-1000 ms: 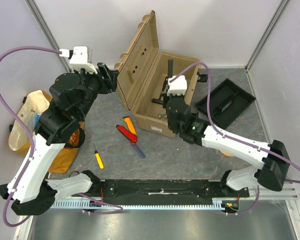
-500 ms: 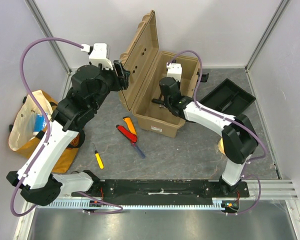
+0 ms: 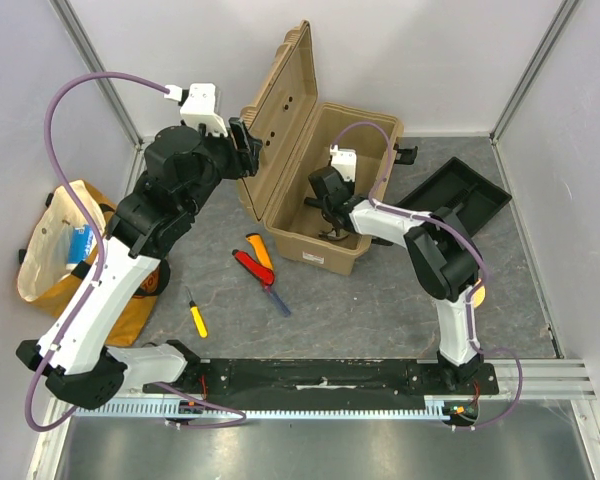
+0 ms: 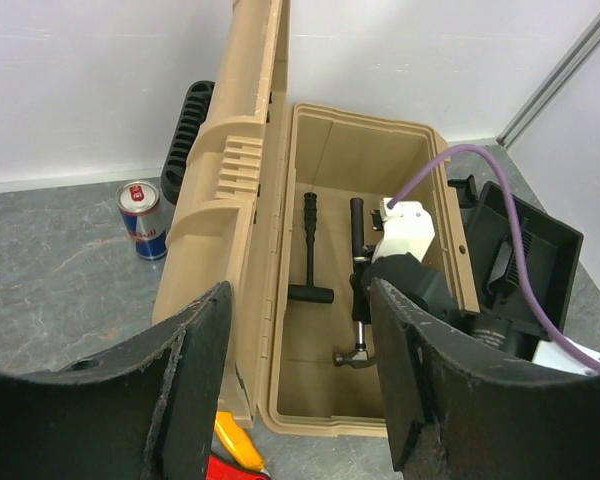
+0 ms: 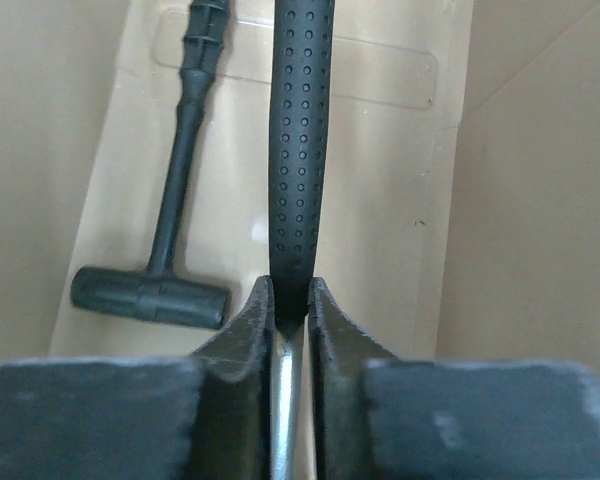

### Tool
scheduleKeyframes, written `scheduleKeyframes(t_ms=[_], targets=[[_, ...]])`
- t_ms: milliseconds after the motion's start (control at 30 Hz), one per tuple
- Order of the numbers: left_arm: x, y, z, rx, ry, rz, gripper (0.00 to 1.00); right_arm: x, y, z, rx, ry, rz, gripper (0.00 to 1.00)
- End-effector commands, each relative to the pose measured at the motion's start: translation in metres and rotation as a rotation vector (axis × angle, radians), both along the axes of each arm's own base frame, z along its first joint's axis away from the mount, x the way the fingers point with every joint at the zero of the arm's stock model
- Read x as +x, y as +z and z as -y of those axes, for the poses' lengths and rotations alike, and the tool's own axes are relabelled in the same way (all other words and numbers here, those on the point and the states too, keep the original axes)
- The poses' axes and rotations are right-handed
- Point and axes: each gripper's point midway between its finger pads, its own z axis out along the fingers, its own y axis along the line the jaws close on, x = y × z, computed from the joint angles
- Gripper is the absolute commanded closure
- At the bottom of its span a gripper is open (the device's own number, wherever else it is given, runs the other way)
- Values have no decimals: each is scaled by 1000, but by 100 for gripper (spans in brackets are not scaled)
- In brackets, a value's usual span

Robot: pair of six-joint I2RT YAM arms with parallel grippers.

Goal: Pack the tool kit

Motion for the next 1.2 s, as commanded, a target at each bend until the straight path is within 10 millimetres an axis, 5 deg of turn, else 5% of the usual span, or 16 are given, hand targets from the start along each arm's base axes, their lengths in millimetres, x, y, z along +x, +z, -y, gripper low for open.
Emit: scheduleKeyframes(t_ms=[0, 133, 233, 467, 600, 733, 900, 1000, 1167], targets=[[1, 22, 0, -52, -2, 51, 36, 23, 17, -1, 42, -62, 39, 75], [2, 23, -1, -57, 2, 53, 36, 27, 22, 3, 23, -97, 38, 55], [2, 23, -2, -61, 2, 51, 36, 28, 43, 3, 40, -92, 66, 49], [4, 15, -5, -34, 6, 27, 33, 18, 142, 10, 112, -48, 183, 45], [5, 7, -9, -20, 14, 4, 32, 1, 197, 51, 143, -93, 247, 43], [2, 7, -12, -4, 3, 8, 30, -15, 221, 116, 138, -199, 277, 39], [2, 1, -9, 14, -18, -12, 30, -33, 208, 202, 147, -377, 253, 29], [-1, -1, -6, 8, -40, -20, 30, -42, 170, 249, 199, -472, 172, 25], [-4, -1, -5, 9, -54, -19, 30, -49, 111, 291, 328, -573, 59, 16]])
